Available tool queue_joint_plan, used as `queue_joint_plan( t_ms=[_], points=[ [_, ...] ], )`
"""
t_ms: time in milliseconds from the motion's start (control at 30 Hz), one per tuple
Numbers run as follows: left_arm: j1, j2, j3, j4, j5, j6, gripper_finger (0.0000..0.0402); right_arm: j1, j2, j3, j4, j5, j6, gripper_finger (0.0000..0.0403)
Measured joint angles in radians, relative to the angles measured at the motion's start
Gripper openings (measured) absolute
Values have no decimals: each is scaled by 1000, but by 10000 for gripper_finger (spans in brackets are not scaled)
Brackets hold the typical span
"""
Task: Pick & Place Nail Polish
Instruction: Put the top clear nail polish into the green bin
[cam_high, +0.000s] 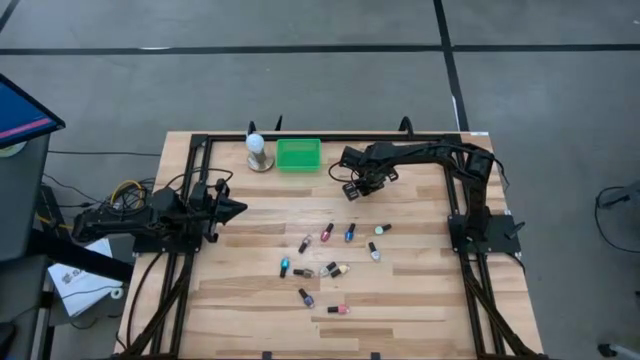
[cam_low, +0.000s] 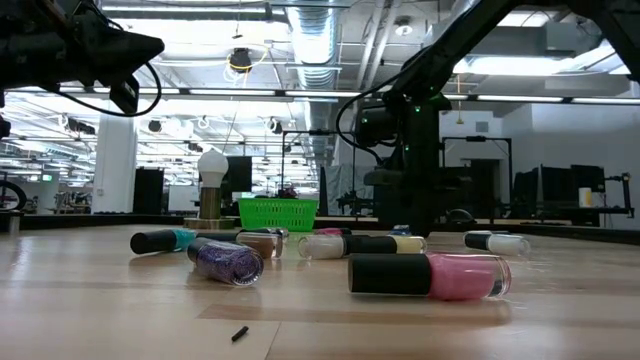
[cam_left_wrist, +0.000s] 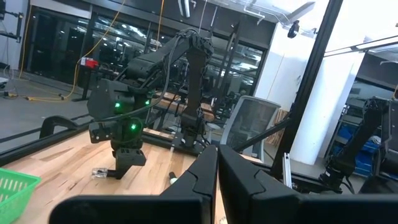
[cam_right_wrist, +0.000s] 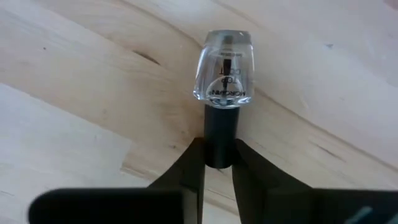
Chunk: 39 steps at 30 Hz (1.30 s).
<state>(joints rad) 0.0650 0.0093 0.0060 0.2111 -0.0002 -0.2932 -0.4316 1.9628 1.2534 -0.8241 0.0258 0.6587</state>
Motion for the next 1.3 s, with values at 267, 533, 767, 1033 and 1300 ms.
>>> queue_joint_plan(
  t_ms=[267,533,767,1033,1300],
  points=[
    [0,0,0,1,0,0,8,6,-50,35,-16,4,-38,45],
    [0,0,0,7,0,0,8,3,-95,266,-77,-3,-130,47],
    [0,0,0,16,0,0,8,1,24,596,-113,-6,-224,48],
    [0,0,0,17,0,0,8,-1,314,1064,-309,-56,-326,49],
    [0,6,0,22,3,0,8,-1,405,1010,-230,-159,-341,49]
  ],
)
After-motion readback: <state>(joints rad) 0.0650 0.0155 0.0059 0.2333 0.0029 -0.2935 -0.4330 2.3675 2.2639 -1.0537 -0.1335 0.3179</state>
